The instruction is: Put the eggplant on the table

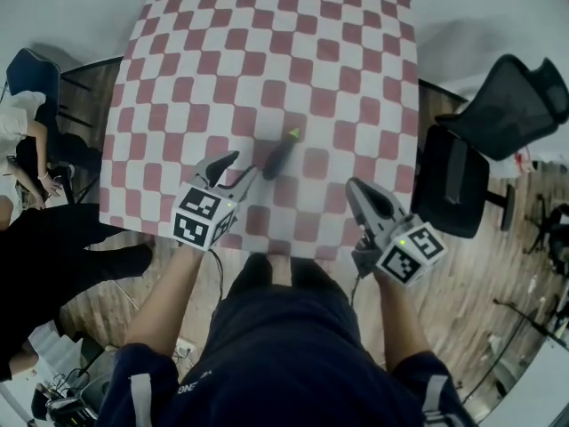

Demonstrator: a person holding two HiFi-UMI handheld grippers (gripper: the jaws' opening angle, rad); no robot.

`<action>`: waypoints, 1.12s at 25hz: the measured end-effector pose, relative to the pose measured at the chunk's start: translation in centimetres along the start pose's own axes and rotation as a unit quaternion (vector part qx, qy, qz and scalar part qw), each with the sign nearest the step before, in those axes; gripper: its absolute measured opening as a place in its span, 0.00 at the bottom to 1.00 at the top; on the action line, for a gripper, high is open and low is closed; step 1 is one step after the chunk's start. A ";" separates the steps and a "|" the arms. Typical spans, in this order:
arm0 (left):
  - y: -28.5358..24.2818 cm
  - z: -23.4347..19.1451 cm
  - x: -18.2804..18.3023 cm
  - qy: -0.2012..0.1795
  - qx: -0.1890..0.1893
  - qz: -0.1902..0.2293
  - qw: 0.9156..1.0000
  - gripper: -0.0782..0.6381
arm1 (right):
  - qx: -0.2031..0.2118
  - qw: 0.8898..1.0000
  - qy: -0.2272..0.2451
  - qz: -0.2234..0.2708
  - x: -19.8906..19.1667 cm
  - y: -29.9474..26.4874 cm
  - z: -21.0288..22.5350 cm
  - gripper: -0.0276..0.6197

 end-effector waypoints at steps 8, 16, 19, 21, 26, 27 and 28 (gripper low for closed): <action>6.3 2.0 1.4 -0.002 -0.045 0.114 0.992 0.21 | 0.003 0.999 0.029 0.015 1.1 0.4 -3.1 0.07; 10.1 2.2 1.3 -0.019 -0.065 0.159 0.985 0.15 | 0.009 0.998 0.059 0.033 2.0 0.4 -6.1 0.07; 11.2 2.3 1.2 -0.022 -0.070 0.165 0.984 0.15 | 0.010 0.997 0.064 0.036 1.9 0.6 -7.1 0.07; 11.7 2.4 1.2 -0.022 -0.073 0.170 0.983 0.15 | 0.010 0.997 0.068 0.038 1.8 0.8 -7.6 0.07; 12.4 3.0 1.2 -0.027 -0.082 0.178 0.980 0.14 | 0.011 0.996 0.081 0.041 1.7 1.0 -8.9 0.07; 12.4 3.1 1.1 -0.027 -0.083 0.179 0.980 0.14 | 0.012 0.996 0.083 0.042 1.7 1.1 -9.2 0.07; 12.5 3.2 1.1 -0.026 -0.085 0.180 0.980 0.14 | 0.012 0.995 0.085 0.042 1.6 1.1 -9.4 0.07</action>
Point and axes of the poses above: the fingertips, and each gripper's own axes: y backward along the fingers, z to its right, x out of its top, the point moved 8 cm from there along y, backward along the fingers, and after that the axes turned 7 degrees about -z, right-handed, at the moved point
